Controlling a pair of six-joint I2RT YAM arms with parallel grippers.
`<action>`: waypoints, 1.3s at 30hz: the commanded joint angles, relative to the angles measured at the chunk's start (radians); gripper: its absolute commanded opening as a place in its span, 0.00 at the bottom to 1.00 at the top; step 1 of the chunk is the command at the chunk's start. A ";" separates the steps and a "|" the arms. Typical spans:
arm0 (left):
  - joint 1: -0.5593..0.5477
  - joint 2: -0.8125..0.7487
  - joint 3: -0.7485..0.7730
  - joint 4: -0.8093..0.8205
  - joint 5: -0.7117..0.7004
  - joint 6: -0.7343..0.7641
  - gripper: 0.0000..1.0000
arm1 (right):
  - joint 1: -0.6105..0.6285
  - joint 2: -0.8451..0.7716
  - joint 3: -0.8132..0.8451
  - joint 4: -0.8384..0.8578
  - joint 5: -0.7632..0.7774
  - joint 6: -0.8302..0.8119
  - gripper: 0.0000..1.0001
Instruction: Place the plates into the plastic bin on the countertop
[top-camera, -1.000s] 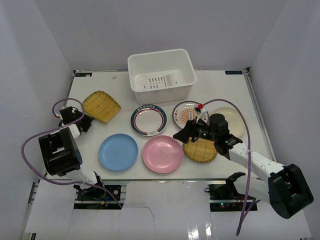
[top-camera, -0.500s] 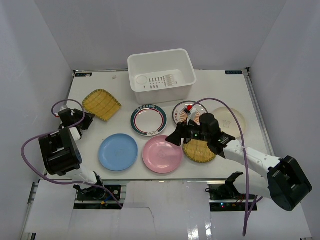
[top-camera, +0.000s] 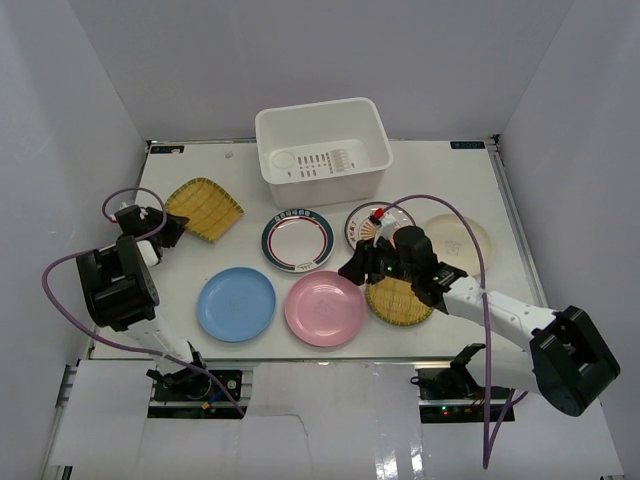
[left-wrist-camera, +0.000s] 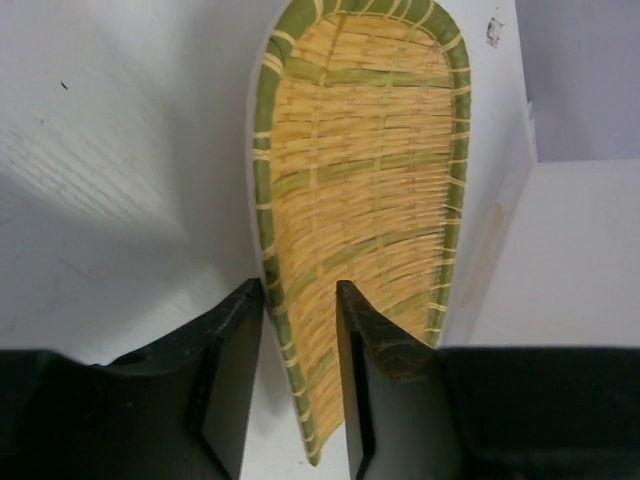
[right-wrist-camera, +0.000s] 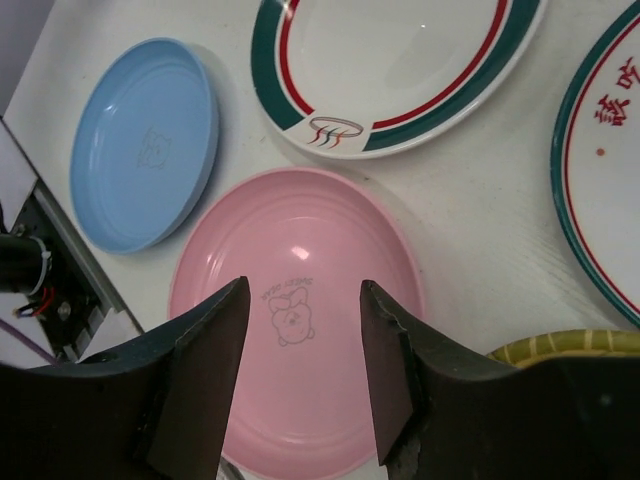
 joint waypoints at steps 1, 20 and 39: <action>0.005 0.023 0.043 0.030 0.014 0.010 0.44 | 0.000 0.073 0.080 -0.025 0.115 0.004 0.54; 0.003 -0.284 -0.063 0.067 0.022 -0.106 0.00 | -0.011 0.383 0.205 -0.271 0.015 -0.272 0.59; -0.400 -0.402 0.386 -0.086 -0.004 -0.068 0.00 | 0.003 -0.032 0.106 -0.226 -0.056 -0.174 0.08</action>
